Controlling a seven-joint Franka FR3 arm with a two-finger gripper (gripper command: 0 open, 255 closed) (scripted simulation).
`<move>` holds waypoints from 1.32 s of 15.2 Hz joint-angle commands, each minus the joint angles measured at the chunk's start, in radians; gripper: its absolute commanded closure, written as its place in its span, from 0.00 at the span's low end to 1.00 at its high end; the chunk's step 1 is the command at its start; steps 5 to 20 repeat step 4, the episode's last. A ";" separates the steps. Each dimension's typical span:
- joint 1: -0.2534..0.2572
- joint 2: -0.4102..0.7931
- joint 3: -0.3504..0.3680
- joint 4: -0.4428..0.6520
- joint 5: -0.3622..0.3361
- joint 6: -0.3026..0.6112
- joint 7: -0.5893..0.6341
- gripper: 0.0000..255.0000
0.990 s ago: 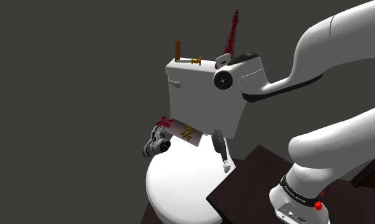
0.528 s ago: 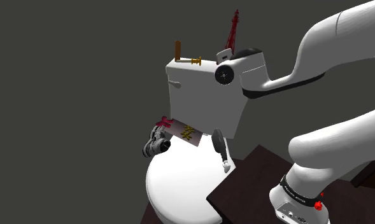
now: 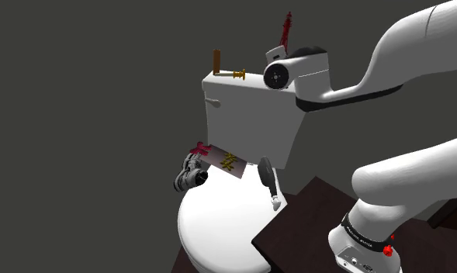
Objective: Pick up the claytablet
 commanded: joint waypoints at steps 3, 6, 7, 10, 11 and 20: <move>0.007 -0.017 -0.017 0.021 0.026 0.004 -0.049 1.00; 0.007 -0.017 -0.017 0.020 0.026 0.004 -0.049 1.00; 0.007 -0.017 -0.017 0.020 0.026 0.004 -0.049 1.00; 0.007 -0.017 -0.017 0.020 0.026 0.004 -0.049 1.00; 0.007 -0.017 -0.017 0.020 0.026 0.004 -0.049 1.00; 0.007 -0.017 -0.017 0.020 0.026 0.004 -0.049 1.00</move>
